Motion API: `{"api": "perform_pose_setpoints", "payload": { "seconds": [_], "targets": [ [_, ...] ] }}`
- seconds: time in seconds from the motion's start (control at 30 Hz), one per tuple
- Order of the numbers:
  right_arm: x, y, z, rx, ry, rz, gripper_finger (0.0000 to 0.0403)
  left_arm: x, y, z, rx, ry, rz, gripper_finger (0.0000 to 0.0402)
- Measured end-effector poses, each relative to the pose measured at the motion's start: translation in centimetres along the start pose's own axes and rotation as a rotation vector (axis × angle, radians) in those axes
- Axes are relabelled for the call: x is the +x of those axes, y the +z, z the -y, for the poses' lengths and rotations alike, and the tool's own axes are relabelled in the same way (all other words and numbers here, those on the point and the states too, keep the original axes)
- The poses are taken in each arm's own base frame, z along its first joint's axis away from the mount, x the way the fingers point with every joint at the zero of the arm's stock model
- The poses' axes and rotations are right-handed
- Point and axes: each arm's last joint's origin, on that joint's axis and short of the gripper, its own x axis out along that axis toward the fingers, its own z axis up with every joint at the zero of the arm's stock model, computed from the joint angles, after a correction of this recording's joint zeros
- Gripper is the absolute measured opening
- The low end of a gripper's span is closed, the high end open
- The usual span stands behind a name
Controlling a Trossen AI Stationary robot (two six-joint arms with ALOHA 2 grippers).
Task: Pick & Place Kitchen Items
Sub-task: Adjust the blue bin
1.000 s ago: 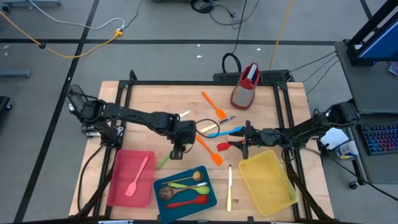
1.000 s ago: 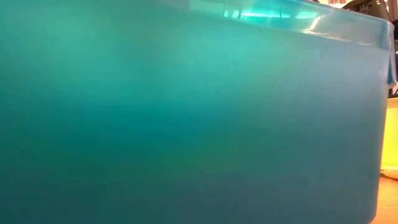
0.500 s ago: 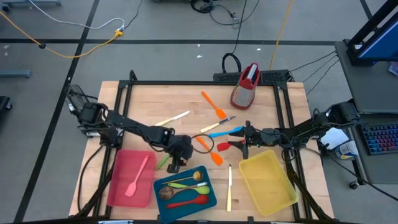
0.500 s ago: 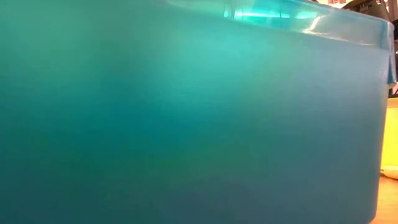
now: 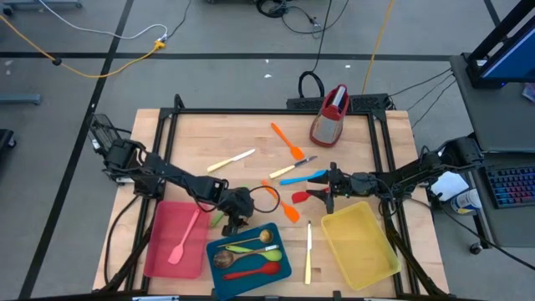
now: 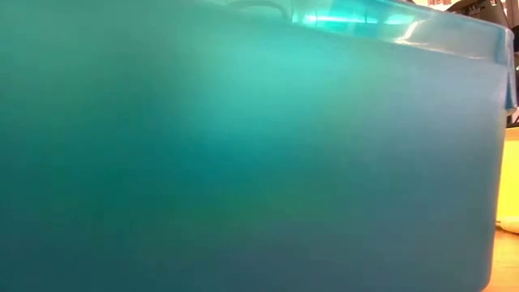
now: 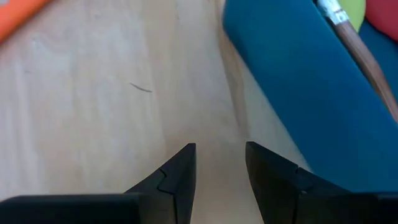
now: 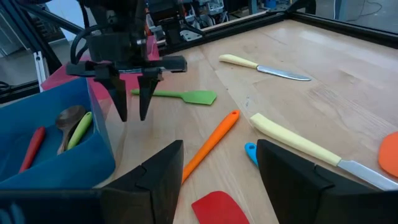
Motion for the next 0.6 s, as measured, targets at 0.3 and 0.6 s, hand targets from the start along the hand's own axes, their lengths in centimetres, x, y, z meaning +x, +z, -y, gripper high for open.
{"api": "perform_pose_setpoints", "payload": {
  "seconds": [0.3,0.6],
  "targets": [
    [0.0,0.0,0.0,0.000,0.000,0.000,0.0196,0.5,-1.2,0.4,0.026,0.135,0.006,0.0145],
    [0.0,0.0,0.0,0.000,0.000,0.001,0.0196,0.3,-1.3,-0.8,-0.003,0.237,0.011,0.0145]
  ]
}}
